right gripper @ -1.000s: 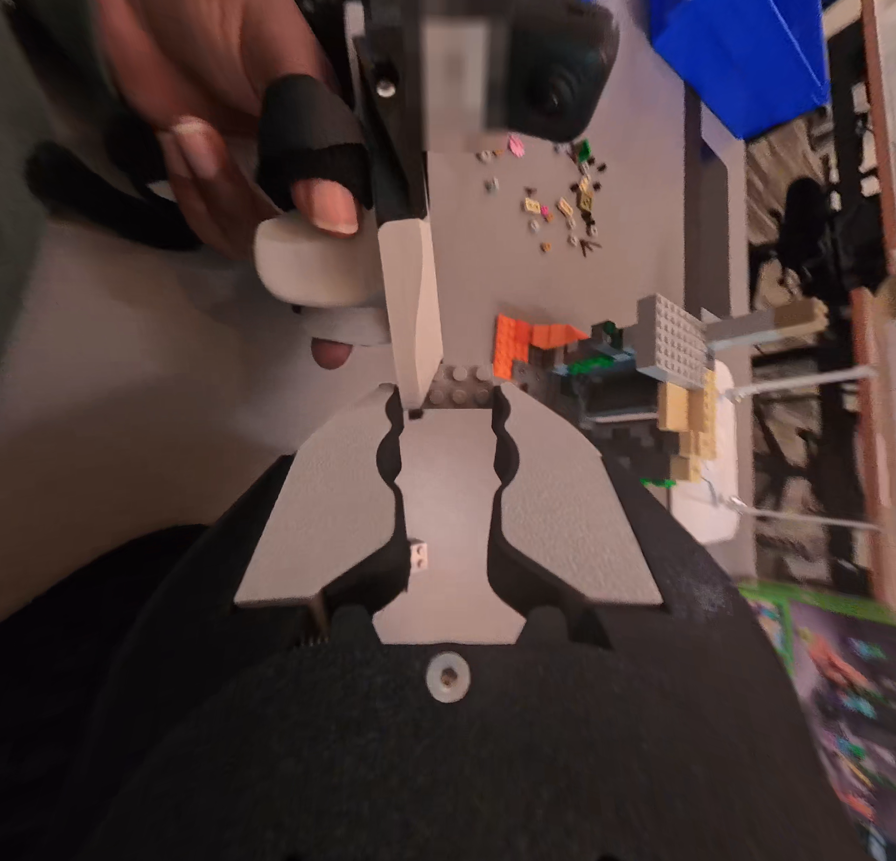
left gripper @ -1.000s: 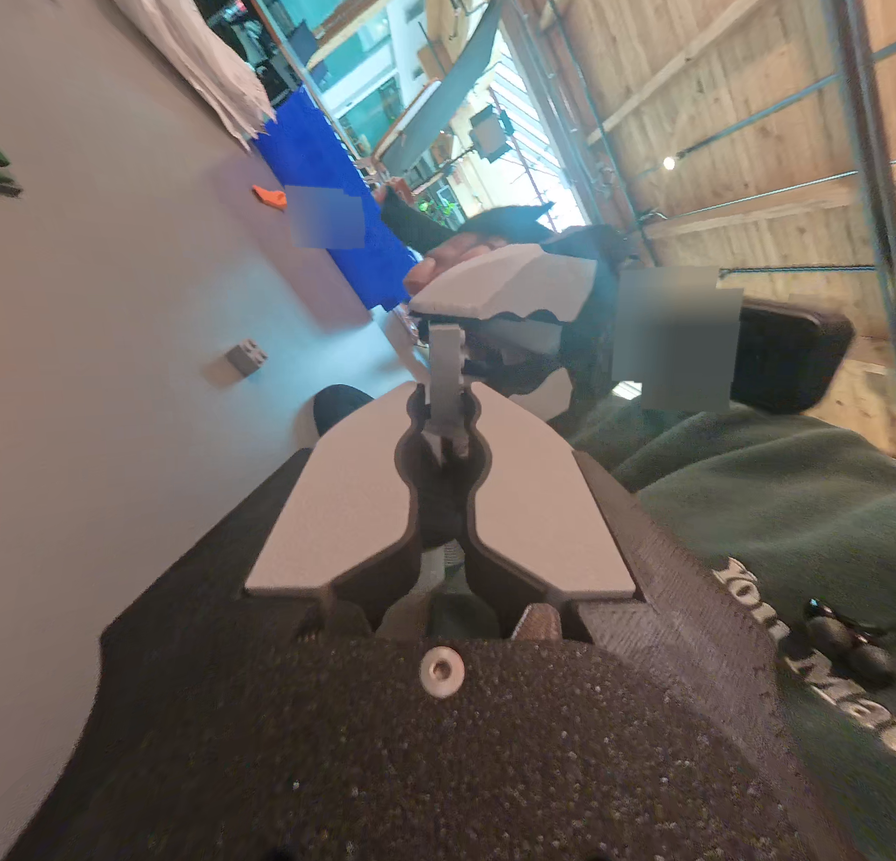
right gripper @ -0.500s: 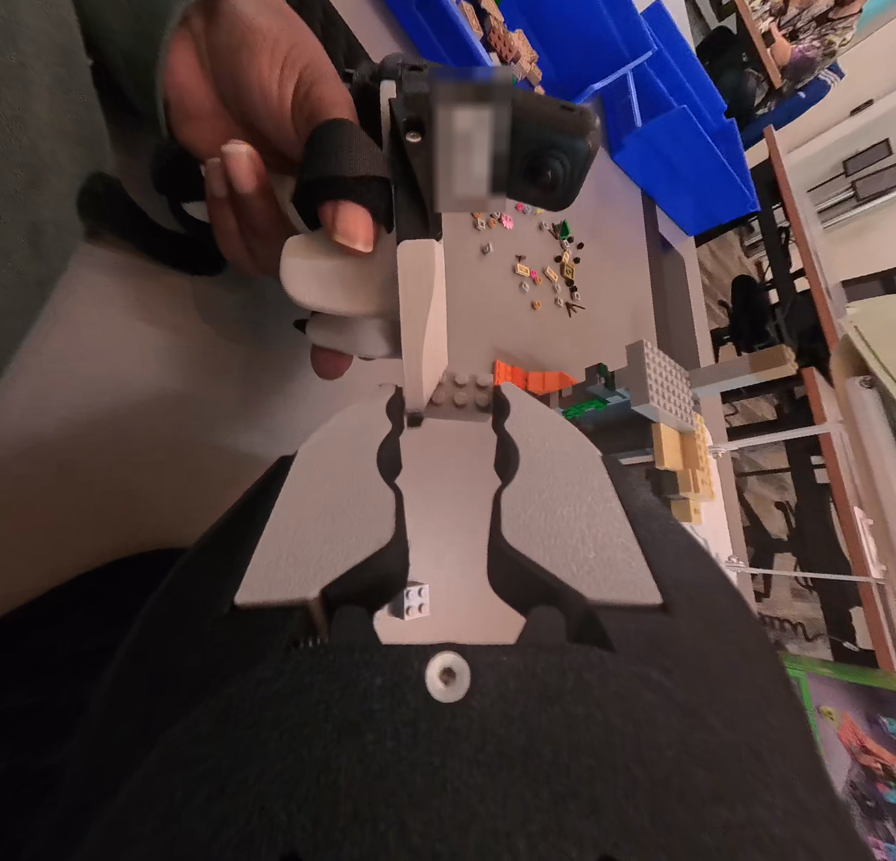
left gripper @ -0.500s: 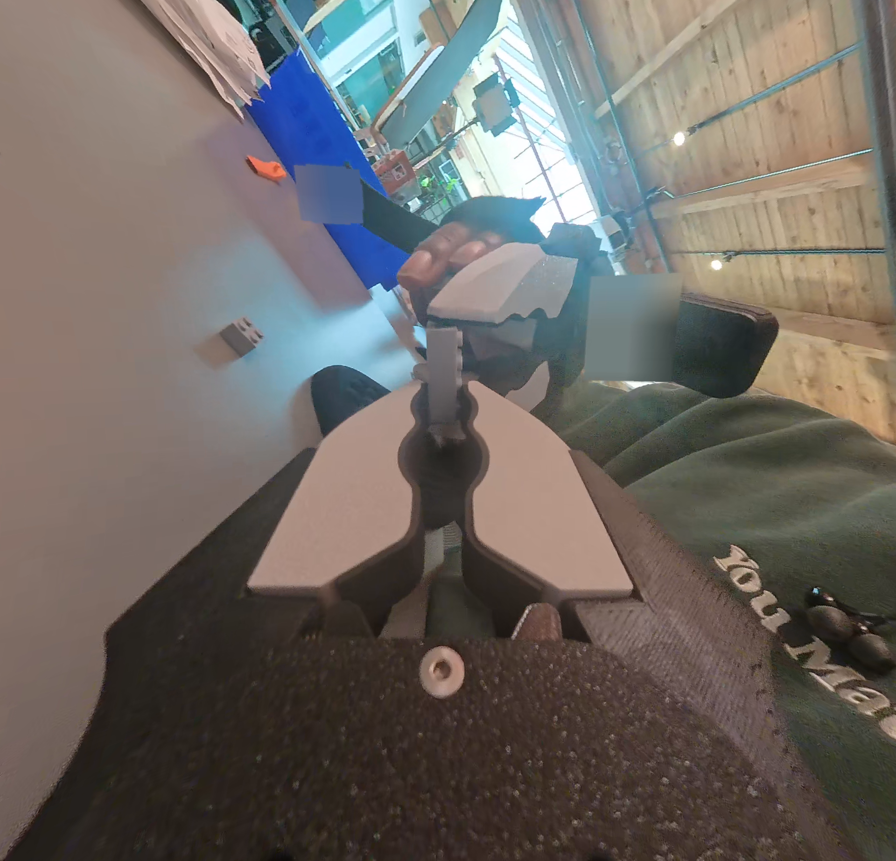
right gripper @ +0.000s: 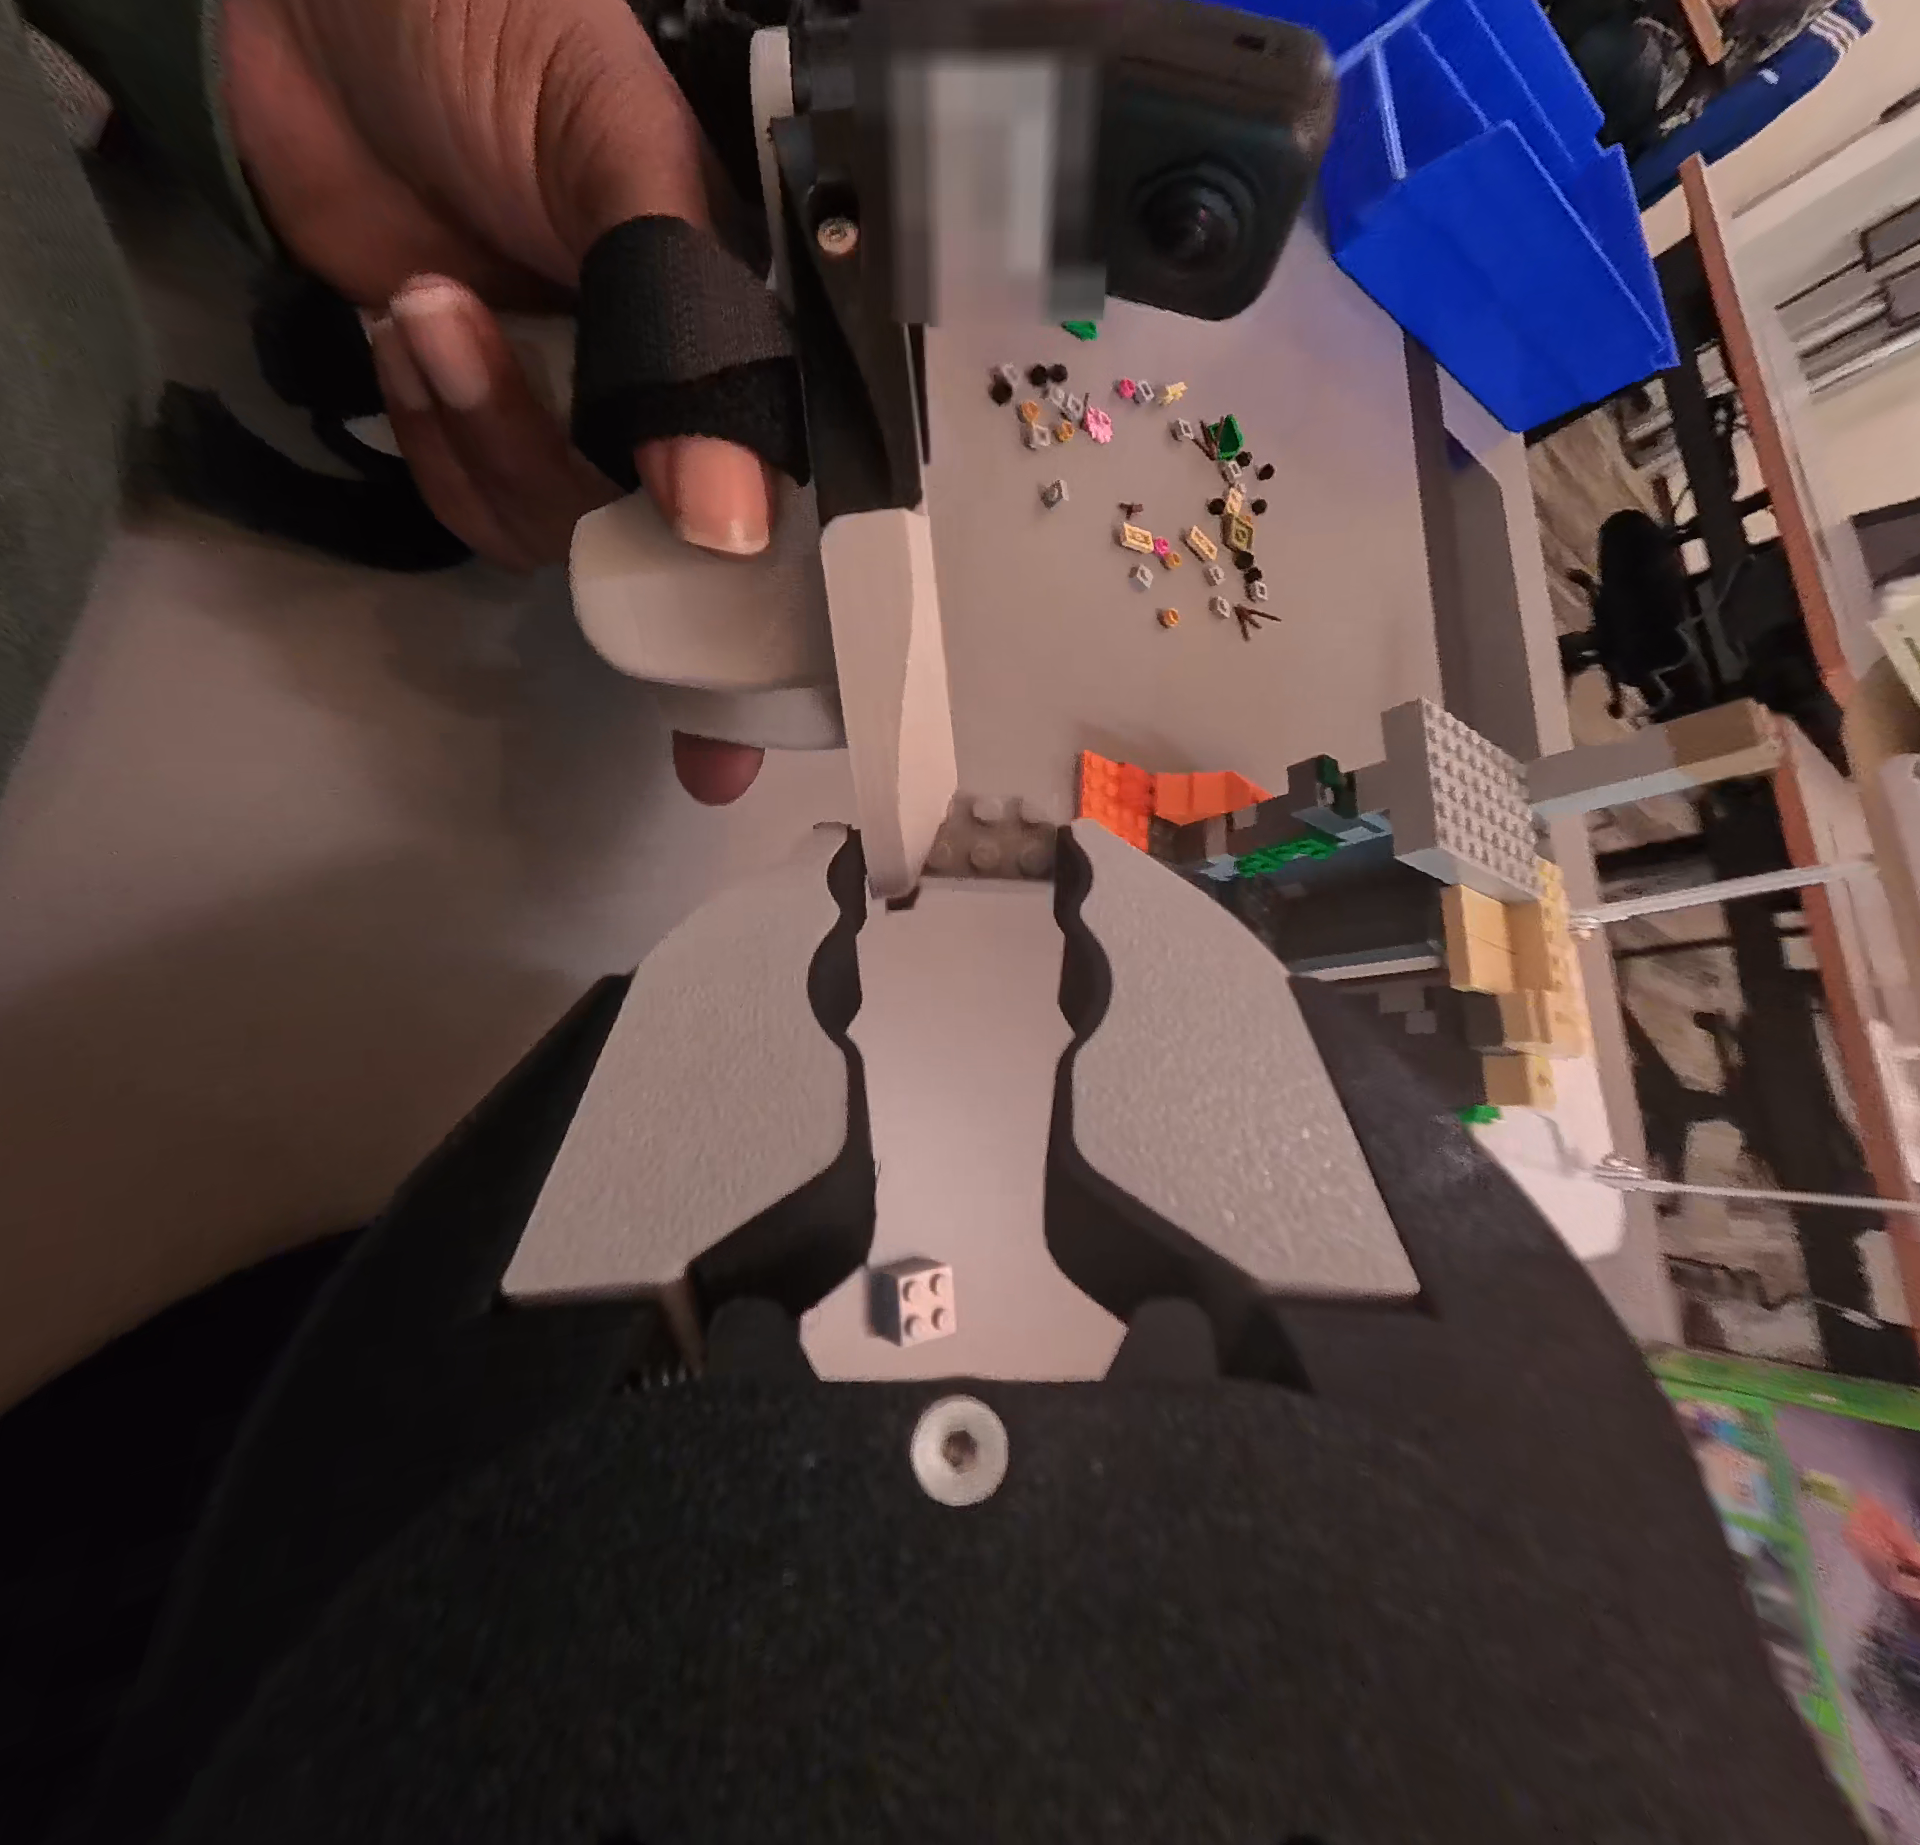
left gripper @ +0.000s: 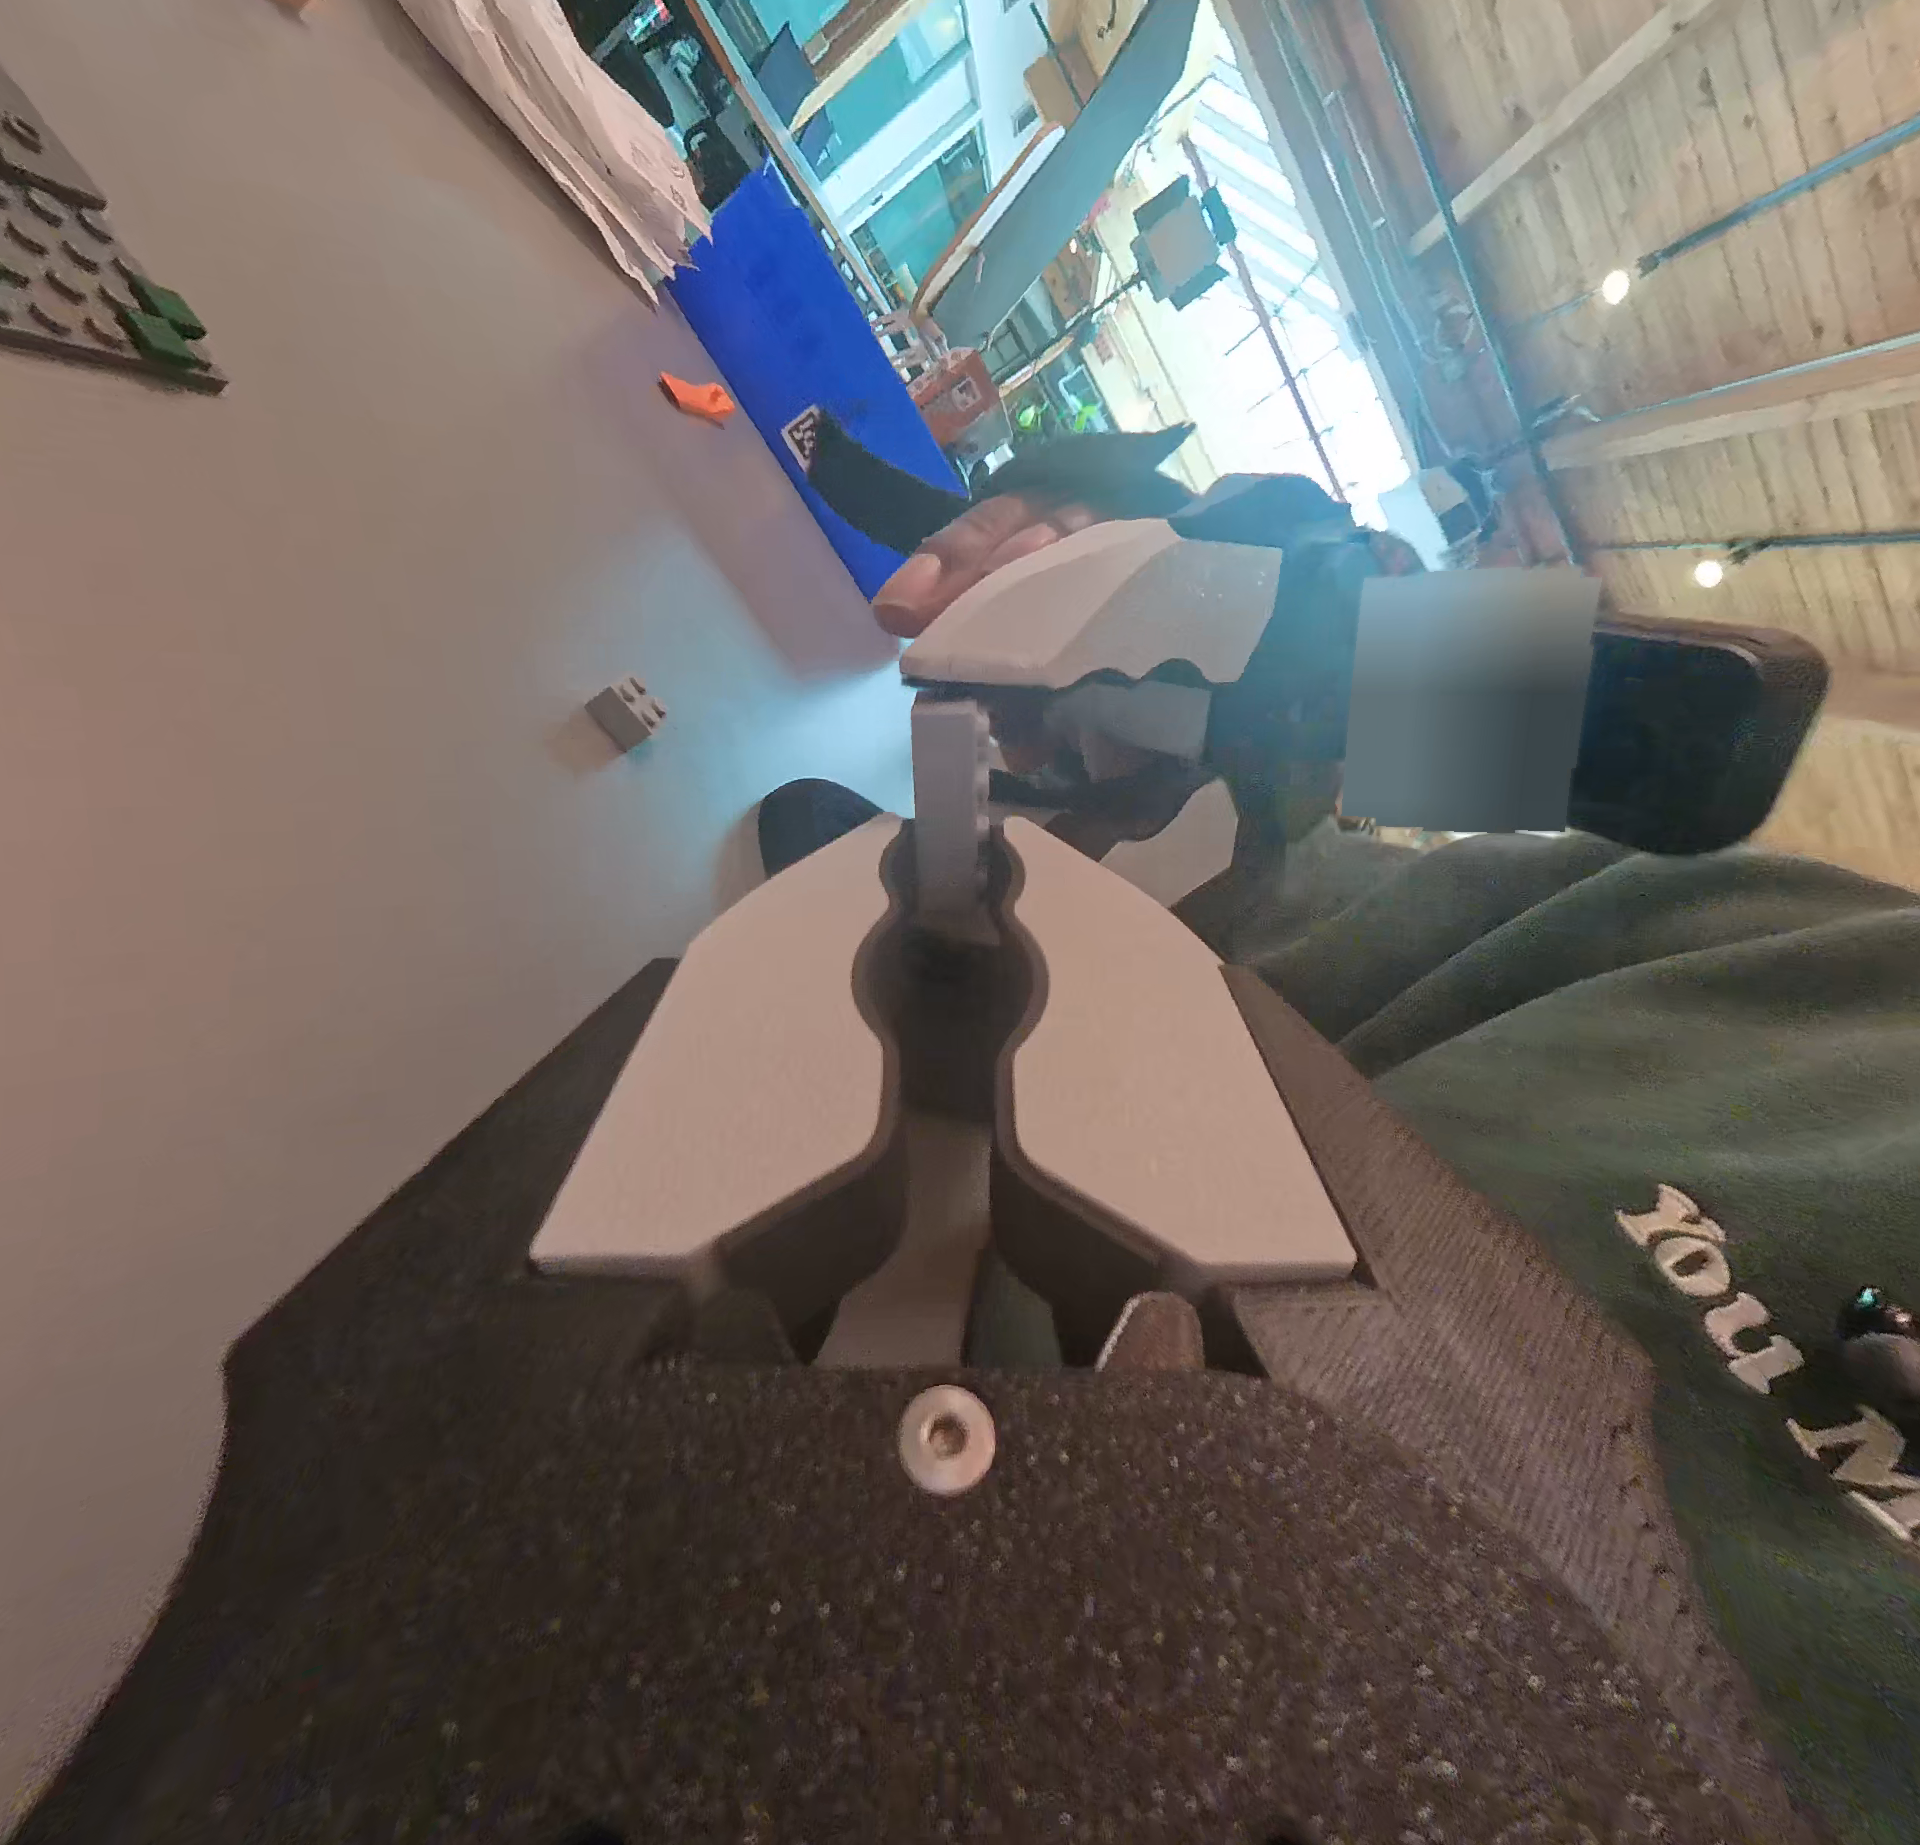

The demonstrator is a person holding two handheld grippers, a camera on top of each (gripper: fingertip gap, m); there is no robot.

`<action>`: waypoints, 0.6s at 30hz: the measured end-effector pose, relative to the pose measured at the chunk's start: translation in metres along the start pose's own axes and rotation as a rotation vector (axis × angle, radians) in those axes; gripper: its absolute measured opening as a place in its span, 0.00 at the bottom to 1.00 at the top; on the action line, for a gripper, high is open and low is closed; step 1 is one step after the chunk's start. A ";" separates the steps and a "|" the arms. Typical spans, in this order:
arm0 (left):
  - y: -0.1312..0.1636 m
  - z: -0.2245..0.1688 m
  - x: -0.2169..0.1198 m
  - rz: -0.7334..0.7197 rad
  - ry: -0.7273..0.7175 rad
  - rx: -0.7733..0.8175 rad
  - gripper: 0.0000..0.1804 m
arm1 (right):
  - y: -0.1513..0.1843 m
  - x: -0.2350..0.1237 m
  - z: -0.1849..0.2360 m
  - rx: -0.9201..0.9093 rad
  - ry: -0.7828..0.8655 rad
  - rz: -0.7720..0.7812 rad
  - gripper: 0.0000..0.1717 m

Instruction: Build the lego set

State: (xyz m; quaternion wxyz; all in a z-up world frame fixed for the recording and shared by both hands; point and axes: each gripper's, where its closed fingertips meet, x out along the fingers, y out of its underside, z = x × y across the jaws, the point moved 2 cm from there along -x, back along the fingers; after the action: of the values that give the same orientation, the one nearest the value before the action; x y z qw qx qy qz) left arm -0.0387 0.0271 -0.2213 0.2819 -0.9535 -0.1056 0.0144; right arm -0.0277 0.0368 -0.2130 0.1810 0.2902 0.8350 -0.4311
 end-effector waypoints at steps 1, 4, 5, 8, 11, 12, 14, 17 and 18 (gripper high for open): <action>-0.001 0.002 -0.001 -0.015 -0.008 -0.016 0.07 | 0.002 -0.002 -0.002 0.041 -0.019 -0.021 0.21; -0.001 0.009 -0.007 -0.034 -0.049 -0.037 0.06 | 0.041 -0.014 -0.016 0.180 -0.111 0.051 0.21; 0.000 0.010 -0.008 -0.040 -0.061 -0.045 0.06 | 0.060 -0.019 -0.017 0.222 -0.157 0.104 0.21; 0.000 0.016 -0.010 -0.063 -0.087 -0.066 0.06 | 0.100 -0.030 -0.014 0.313 -0.288 0.229 0.20; -0.001 0.019 -0.009 -0.074 -0.097 -0.077 0.06 | 0.115 -0.025 -0.005 0.317 -0.345 0.281 0.19; -0.002 0.020 -0.008 -0.079 -0.097 -0.083 0.07 | 0.119 -0.020 -0.002 0.314 -0.354 0.298 0.19; -0.002 0.021 -0.006 -0.082 -0.101 -0.093 0.06 | 0.127 -0.013 0.003 0.301 -0.382 0.336 0.18; -0.002 0.023 -0.005 -0.072 -0.111 -0.097 0.07 | 0.128 -0.009 0.006 0.315 -0.411 0.320 0.09; -0.002 0.024 -0.005 -0.070 -0.116 -0.098 0.06 | 0.127 -0.009 0.005 0.312 -0.413 0.319 0.09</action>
State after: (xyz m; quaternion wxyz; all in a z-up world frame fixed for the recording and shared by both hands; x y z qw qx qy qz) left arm -0.0458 0.0401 -0.2404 0.2285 -0.9595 -0.1553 0.0545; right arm 0.0607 0.0885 -0.2889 0.3654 0.3481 0.6482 -0.5702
